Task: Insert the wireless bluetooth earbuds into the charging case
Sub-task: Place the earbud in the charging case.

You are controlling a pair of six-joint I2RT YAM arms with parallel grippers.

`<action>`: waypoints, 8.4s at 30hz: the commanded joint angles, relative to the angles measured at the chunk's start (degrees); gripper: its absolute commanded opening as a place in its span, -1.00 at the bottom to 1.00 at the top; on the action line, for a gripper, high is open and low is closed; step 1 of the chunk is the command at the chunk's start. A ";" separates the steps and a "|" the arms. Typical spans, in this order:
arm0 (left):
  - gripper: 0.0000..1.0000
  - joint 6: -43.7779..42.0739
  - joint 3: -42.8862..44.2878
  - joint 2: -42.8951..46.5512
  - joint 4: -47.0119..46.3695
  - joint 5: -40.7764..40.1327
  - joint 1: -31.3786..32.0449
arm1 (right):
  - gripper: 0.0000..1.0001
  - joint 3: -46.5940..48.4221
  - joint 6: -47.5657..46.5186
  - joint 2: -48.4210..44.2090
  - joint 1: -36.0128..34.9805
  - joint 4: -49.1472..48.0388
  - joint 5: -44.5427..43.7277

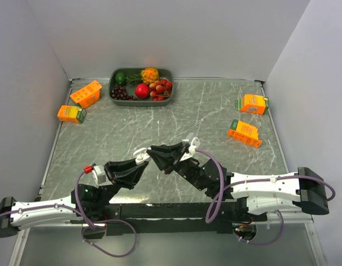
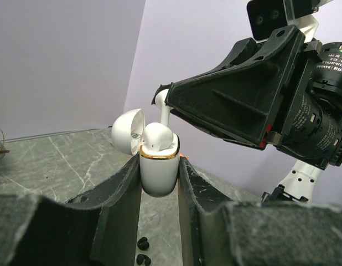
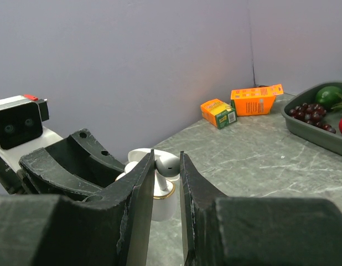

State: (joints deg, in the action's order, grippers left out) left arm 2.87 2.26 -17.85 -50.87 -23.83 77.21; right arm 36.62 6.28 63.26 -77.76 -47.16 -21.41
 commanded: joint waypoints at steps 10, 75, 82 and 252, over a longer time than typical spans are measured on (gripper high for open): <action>-0.98 0.99 -3.41 0.18 -3.09 0.02 -0.04 | -1.00 1.70 0.48 1.16 -0.82 0.05 -0.13; -0.98 4.59 -1.56 14.14 11.31 19.26 -0.04 | 0.37 38.16 11.55 -4.55 9.71 78.17 9.26; -0.98 6.09 -1.74 16.27 12.64 20.06 -0.04 | 0.50 44.94 11.47 -1.04 11.58 84.77 21.06; -0.98 4.07 0.55 9.41 12.29 14.70 -0.04 | 0.43 55.84 13.93 9.95 -0.20 98.05 12.80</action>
State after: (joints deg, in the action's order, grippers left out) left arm 7.55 2.26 -7.79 -37.76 -7.97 77.17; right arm 89.32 19.88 73.65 -76.75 51.83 -8.67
